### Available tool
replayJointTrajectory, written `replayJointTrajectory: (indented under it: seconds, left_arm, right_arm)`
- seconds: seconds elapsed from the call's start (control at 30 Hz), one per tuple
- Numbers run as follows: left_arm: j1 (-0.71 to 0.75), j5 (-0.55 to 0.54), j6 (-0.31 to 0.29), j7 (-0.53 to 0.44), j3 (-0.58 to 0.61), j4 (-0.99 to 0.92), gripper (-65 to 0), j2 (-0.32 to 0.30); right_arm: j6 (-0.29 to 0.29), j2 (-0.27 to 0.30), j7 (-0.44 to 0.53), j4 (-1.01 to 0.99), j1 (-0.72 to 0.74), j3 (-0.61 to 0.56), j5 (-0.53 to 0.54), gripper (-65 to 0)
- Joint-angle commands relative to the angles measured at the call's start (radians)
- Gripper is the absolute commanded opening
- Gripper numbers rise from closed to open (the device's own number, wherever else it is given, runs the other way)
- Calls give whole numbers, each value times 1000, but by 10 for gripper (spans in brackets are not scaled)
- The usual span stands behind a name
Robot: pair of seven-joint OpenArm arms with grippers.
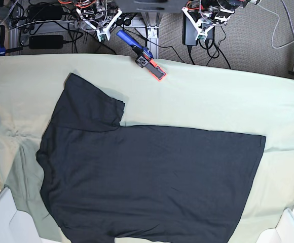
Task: Fold the T-shirt properly
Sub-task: 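Move both grippers out from the rest pose toward the shirt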
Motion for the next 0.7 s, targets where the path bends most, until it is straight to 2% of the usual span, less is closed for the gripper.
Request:
replayJointTrajectory:
  seconds: [0.0, 0.4, 0.67]
  left_arm:
    - [-2, -2, 9, -10, 0, 6, -645, -1]
    - [-2, -2, 9, -36, 0, 6, -645, -1]
    - [16, -2, -5, -41, 0, 6, -645, -7]
  right_arm:
    - [-43, 3, 11, 8, -1, 3, -3, -650]
    - [-40, 3, 11, 9, -1, 3, 21, -650]
    - [-38, 23, 11, 19, -27, 0, 24, -650]
